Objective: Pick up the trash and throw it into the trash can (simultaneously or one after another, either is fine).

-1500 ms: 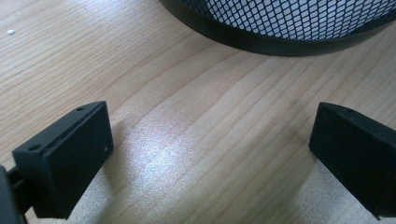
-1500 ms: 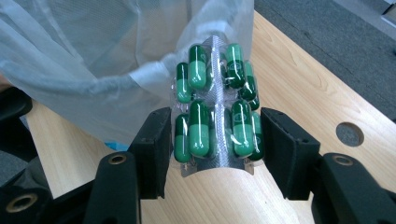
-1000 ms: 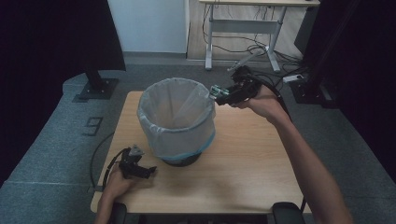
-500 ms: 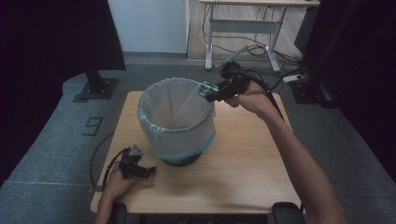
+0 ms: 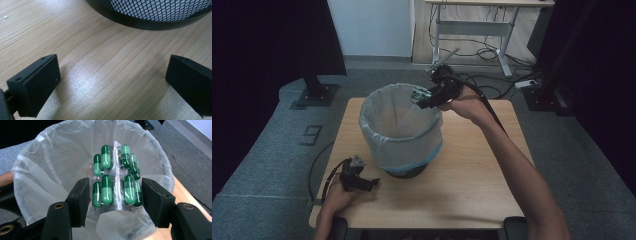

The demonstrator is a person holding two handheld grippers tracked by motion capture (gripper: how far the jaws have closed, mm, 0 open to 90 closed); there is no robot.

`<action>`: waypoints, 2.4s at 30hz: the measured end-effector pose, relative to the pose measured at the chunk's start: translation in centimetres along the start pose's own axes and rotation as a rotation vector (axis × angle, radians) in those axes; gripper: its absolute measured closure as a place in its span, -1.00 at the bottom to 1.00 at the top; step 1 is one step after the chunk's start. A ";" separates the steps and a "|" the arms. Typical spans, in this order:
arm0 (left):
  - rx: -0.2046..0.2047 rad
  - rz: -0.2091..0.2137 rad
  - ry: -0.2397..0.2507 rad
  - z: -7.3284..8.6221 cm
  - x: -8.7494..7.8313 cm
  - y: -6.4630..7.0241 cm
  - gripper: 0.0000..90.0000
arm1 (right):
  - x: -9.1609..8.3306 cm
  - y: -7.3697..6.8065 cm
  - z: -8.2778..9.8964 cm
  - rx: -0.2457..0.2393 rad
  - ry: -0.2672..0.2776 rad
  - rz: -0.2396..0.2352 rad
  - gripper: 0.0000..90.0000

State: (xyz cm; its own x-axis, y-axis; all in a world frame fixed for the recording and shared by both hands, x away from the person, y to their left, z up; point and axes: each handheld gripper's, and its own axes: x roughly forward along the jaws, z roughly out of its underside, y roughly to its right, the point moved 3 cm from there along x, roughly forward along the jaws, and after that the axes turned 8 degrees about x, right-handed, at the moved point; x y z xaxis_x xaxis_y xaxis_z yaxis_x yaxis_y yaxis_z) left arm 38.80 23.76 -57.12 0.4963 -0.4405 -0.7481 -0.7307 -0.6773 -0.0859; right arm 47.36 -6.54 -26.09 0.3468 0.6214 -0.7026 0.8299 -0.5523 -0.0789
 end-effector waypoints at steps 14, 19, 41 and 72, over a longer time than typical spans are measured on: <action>0.004 0.002 -0.001 -0.1 0.0 0.0 -1.00 | 3.8 -1.6 -1.4 -0.030 -0.026 -0.020 -0.15; 0.004 0.002 -0.001 -0.1 0.1 0.0 -1.00 | 5.2 -2.0 -1.7 -0.048 -0.044 -0.025 -0.16; 0.004 0.003 -0.001 -0.1 0.1 0.0 -1.00 | 8.1 -2.8 -1.0 -0.107 -0.101 -0.009 -0.95; 0.004 0.003 -0.001 -0.1 0.1 0.0 -1.00 | 3.9 -1.3 0.9 -0.062 -0.028 -0.005 -1.00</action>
State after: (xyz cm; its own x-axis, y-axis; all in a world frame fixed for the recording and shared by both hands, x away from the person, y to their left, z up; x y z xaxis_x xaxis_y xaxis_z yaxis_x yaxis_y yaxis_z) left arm 38.89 23.71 -57.11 0.4939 -0.4418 -0.7489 -0.7340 -0.6736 -0.0866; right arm 47.23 -3.93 -29.35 0.3306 0.6077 -0.7220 0.8574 -0.5132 -0.0393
